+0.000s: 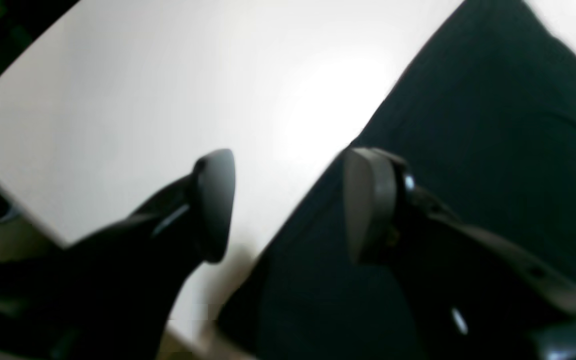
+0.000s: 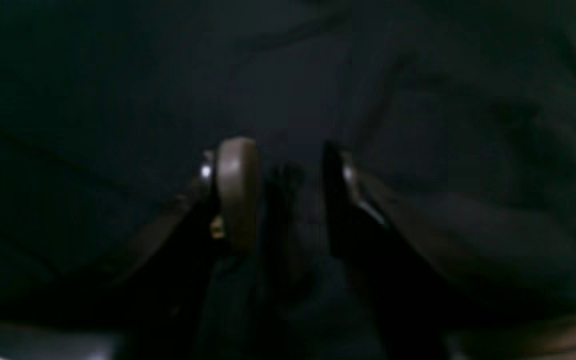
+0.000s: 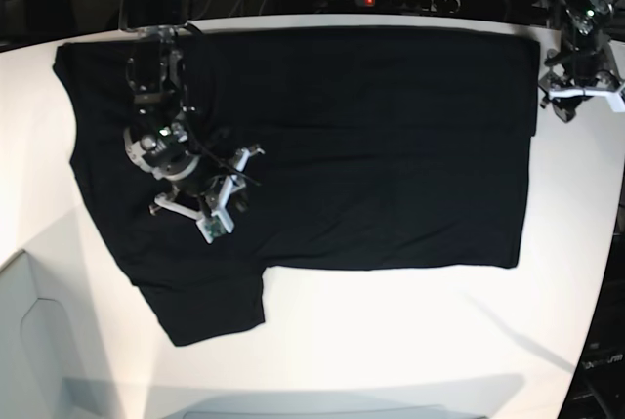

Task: Fold the T-shirt properly
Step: 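Release the shirt and move the right gripper over the shirt's side, then grasp the shirt's hem corners with both grippers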

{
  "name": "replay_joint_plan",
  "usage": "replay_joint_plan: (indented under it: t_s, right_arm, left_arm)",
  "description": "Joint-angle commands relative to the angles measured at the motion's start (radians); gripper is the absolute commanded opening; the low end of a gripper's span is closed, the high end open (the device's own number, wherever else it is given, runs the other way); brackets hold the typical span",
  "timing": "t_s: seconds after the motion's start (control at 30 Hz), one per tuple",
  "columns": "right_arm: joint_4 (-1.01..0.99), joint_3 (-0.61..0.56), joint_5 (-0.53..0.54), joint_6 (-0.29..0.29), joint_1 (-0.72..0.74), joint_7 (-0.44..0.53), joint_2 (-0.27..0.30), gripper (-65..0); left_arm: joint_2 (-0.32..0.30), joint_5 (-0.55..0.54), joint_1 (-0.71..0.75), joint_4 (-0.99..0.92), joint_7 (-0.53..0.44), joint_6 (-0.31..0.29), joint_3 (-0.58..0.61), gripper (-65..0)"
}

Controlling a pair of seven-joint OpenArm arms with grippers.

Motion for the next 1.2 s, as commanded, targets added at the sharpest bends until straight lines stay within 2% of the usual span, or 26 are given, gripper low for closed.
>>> replay_joint_plan:
  t_s: [0.0, 0.07, 0.17, 0.3, 0.4, 0.53, 0.63, 0.77, 0.87, 1.0, 1.17]
  right_arm:
    - [0.03, -0.001, 0.013, -0.002, 0.014, 0.019, 0.0, -38.1]
    - [0.062, 0.004, 0.013, -0.002, 0.01, 0.02, 0.005, -34.5]
    - [0.092, 0.058, 0.013, -0.002, 0.04, 0.022, 0.017, -30.9]
    - [0.044, 0.157, 0.012, -0.002, 0.123, 0.028, 0.037, -30.2]
    - [-0.08, 0.214, 0.012, -0.004, 0.214, 0.028, 0.069, -30.2]
    - [-0.315, 0.248, 0.012, -0.005, 0.343, 0.056, 0.123, -30.2]
    - [-0.481, 0.272, 0.01, -0.008, 0.407, 0.135, 0.155, -30.2]
    - [-0.682, 0.286, 0.01, -0.01, 0.476, 0.264, 0.2, -30.2]
    - [-0.8, 0.292, 0.01, -0.017, 0.511, 0.341, 0.227, -30.2]
    - [-0.884, 0.292, 0.01, -0.073, 0.524, 0.427, 0.258, -30.2]
    - [-0.936, 0.291, 0.01, -0.1, 0.524, 0.481, 0.267, -30.2]
  left_arm:
    - [-0.014, -0.003, 0.004, 0.023, -0.022, 0.002, -0.005, -30.7]
    - [-0.014, -0.003, -0.012, 0.029, -0.023, 0.002, -0.005, -30.2]
    - [-0.029, -0.003, -0.062, 0.026, -0.025, 0.002, -0.005, -24.7]
    - [-0.043, -0.002, -0.174, 0.013, -0.017, 0.002, 0.0, -22.2]
    - [-0.048, 0.003, -0.286, -0.031, -0.016, 0.005, 0.032, -22.2]
    - [-0.1, 0.1, -0.437, -0.16, -0.026, 0.008, 0.159, -22.2]
    - [-0.107, 0.179, -0.548, -0.307, -0.028, 0.004, 0.239, -22.2]
    - [-0.107, 0.253, -0.694, -0.516, -0.033, 0.002, 0.279, -22.1]
    - [-0.111, 0.307, -0.767, -0.673, -0.126, 0.002, 0.34, -22.1]
    - [-0.149, 0.347, -0.81, -0.855, -0.3, 0.002, 0.466, -22.1]
    - [-0.177, 0.345, -0.882, -1.059, -0.418, 0.01, 0.543, -22.1]
